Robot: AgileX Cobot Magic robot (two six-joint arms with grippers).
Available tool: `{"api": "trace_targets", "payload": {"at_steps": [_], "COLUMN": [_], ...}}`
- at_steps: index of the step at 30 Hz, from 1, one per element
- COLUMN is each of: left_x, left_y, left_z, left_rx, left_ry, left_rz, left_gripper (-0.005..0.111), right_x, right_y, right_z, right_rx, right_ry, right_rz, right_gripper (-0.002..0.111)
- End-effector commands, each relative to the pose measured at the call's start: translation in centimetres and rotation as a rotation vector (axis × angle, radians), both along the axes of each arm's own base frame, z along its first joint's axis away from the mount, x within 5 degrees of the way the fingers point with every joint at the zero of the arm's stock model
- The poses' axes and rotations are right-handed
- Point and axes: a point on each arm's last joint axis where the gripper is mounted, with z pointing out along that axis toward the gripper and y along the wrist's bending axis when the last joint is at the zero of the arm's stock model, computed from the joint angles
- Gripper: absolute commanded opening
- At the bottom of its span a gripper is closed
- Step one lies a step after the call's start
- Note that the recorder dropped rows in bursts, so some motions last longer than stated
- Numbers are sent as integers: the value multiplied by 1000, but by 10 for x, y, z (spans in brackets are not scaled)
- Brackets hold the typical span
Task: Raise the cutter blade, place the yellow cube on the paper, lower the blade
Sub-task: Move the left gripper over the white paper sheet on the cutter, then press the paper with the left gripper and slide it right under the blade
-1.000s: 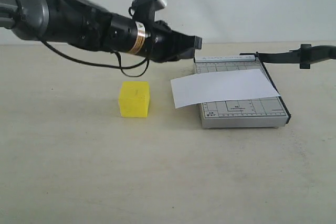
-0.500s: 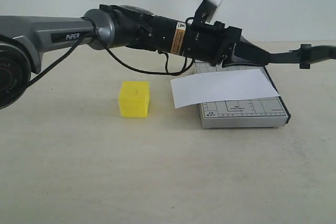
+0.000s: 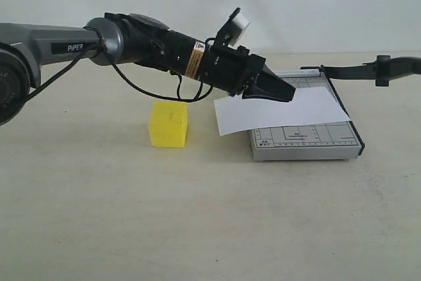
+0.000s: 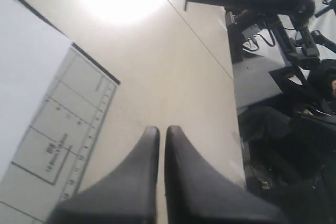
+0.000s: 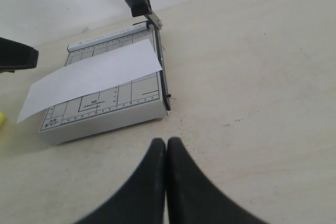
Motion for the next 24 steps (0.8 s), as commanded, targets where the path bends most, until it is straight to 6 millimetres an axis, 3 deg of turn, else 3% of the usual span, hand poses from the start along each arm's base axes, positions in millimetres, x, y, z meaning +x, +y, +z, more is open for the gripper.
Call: {"api": "trace_targets", "payload": {"at_steps": [1,6,8,9,10,11,12,13,15,16,18,19,22,24], "left_x": [11,21,16,4,-4,-19,-24,-35,-40,-42,-57,-63,-80,-77], "left_y": [-1,0,-2,-2,-4,2,6,13,18,21,32,33,9,-2], "left_z": [10,48,69,89,96,110,113,114,98,89,56,49,45,53], "left_rx": [21,29,53,116,165,361,459,674,870,919,1154,1177,922,778], "left_ry": [-63,-310,-482,-699,-814,-1091,-1196,-1392,-1501,-1442,-1165,-1073,-840,-715], "left_rz": [140,356,458,574,633,863,943,1034,881,843,598,543,403,354], "left_gripper": [4,4,4,4,4,4,4,4,4,4,4,4,4,4], "right_x": [0,0,0,0,0,0,0,0,1,1,1,1,1,1], "right_y": [0,0,0,0,0,0,0,0,-1,-1,-1,-1,-1,-1], "right_z": [1,1,1,1,1,1,1,1,2,2,2,2,2,2], "right_rx": [-9,-9,-9,-13,-13,-13,-13,-15,-28,-31,-38,-38,-39,-39], "right_ry": [-8,-8,-8,-10,-10,-10,-10,-11,-19,-21,-25,-25,-25,-25], "right_rz": [-1,-1,-1,0,0,0,0,0,2,2,2,2,3,3], "right_gripper": [0,0,0,0,0,0,0,0,0,0,0,0,0,0]}}
